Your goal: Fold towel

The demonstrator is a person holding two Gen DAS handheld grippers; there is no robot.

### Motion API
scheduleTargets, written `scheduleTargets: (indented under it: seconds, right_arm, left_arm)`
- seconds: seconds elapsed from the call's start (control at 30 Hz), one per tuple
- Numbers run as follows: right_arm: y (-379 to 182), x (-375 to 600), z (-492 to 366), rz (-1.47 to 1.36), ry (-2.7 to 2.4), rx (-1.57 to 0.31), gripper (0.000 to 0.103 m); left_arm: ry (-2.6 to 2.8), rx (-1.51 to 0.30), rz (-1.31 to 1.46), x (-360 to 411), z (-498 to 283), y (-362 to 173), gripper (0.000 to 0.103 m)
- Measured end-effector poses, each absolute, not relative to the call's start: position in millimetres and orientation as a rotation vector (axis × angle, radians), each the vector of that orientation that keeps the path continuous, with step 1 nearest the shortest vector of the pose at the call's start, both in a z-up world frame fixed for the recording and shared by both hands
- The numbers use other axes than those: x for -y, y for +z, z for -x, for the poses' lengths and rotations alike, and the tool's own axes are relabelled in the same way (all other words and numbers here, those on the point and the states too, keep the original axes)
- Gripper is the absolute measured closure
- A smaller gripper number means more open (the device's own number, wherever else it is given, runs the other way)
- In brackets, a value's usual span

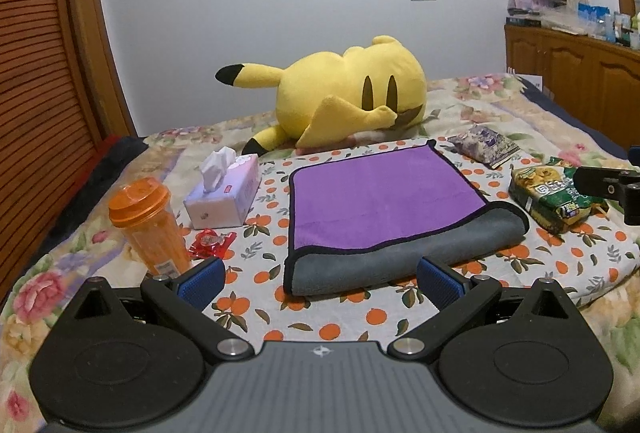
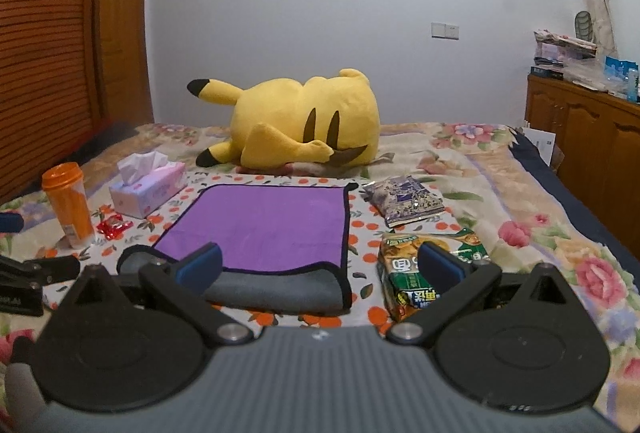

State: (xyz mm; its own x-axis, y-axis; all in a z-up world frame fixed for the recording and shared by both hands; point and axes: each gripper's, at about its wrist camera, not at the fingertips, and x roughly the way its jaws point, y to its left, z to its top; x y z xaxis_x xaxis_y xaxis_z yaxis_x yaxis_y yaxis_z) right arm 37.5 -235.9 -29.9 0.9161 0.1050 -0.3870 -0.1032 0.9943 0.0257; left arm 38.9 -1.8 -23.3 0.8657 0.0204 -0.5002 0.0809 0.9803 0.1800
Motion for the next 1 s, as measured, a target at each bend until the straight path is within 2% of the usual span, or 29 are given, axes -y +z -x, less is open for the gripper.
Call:
scheduleTargets:
  seconds: [1.0]
  right_arm:
    - [-46,225,-107,0.015,0.163,-0.48,0.0]
  left_arm:
    - [-0.035,-0.623,-0.201,-13,-124,-45,0.0]
